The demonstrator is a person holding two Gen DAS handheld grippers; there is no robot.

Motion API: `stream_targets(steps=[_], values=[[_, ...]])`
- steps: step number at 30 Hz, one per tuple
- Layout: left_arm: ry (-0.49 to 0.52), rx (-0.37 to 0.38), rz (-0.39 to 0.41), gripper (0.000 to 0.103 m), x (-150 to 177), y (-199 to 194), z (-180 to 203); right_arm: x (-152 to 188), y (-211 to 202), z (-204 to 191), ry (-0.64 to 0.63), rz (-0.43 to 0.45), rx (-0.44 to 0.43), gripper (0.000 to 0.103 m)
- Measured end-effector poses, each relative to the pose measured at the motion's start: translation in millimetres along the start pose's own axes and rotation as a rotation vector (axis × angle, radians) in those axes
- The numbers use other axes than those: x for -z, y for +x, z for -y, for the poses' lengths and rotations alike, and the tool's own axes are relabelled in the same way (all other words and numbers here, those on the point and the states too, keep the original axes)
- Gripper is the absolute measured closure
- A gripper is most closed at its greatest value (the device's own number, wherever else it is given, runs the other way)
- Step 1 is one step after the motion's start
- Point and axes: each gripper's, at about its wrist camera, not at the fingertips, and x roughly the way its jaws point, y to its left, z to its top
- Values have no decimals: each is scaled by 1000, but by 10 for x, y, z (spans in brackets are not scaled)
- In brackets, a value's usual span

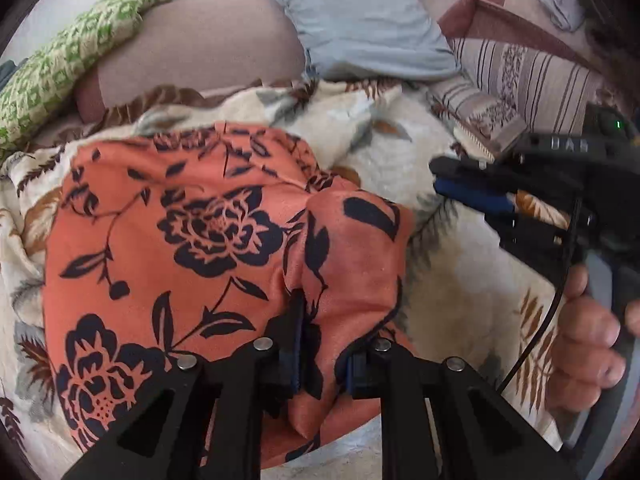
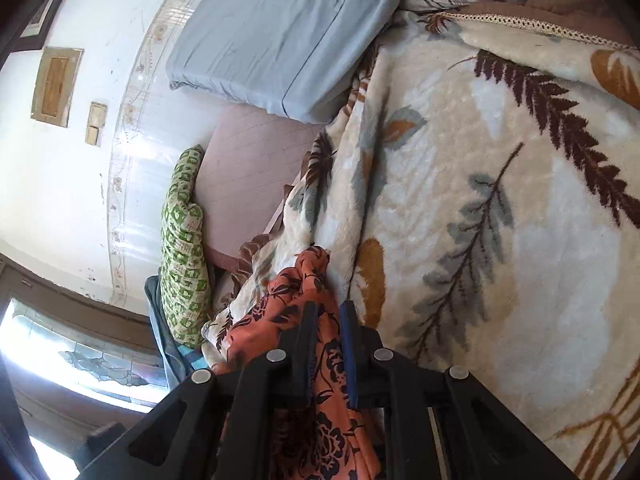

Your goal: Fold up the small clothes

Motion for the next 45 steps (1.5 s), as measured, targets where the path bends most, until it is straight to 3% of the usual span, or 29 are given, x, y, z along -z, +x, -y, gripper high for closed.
stream_targets(steps=[1, 3, 5, 6, 8, 10, 12, 15, 17, 19, 20, 21, 23, 26, 28, 30, 33, 37, 40, 43, 45], values=[[9, 18, 9, 84, 20, -65, -25, -9, 28, -2, -2, -13, -7, 89], [5, 122, 36, 67, 9, -330, -116, 11, 91, -54, -11, -54, -49, 88], [-30, 211, 68, 27, -51, -657, -260, 52, 108, -168, -42, -74, -81, 86], [-39, 233, 105, 24, -58, -839, -337, 69, 98, -230, -60, -70, -92, 82], [-7, 247, 183, 23, -65, -1144, -450, 135, 42, -345, -90, -58, -131, 73], [7, 163, 233, 22, -42, -1308, -579, 219, -5, -499, -141, -62, -199, 72], [-24, 54, 211, 22, -36, -1247, -747, 337, 47, -658, -191, -129, -276, 72], [-99, -26, 98, 22, 10, -898, -974, 600, 299, -754, -184, -294, -315, 72], [-75, -139, 7, 23, 122, -631, -1026, 779, 463, -748, -209, -367, -206, 72], [-36, -201, -93, 23, 294, -347, -1076, 881, 583, -585, -244, -390, 47, 77], [-60, -177, -132, 22, 413, -255, -1151, 890, 613, -449, -240, -384, 154, 85], [-111, -133, -134, 22, 489, -250, -1240, 877, 626, -326, -211, -391, 179, 103], [-169, -74, -133, 22, 473, -322, -1340, 831, 596, -238, -152, -410, 120, 103], [-104, -77, -78, 23, 278, -573, -1332, 777, 485, -501, -261, -364, 87, 96], [-76, -56, -10, 23, 51, -761, -1372, 658, 420, -702, -284, -302, -17, 96], [-65, -87, 46, 23, -246, -821, -1471, 514, 502, -881, -285, -268, -93, 96], [-54, -158, 59, 23, -660, -613, -1613, 324, 815, -1057, -277, -231, -65, 96], [-106, -174, -71, 23, -909, 32, -1866, 241, 1429, -1045, -258, -296, 46, 96], [-154, -189, -170, 23, -836, 434, -2071, 203, 1799, -834, -265, -292, 206, 99], [-236, -151, -180, 22, -764, 537, -2182, 135, 1864, -738, -229, -306, 185, 103], [-250, -141, -144, 23, -749, 332, -2144, 133, 1701, -828, -240, -287, 153, 98]])
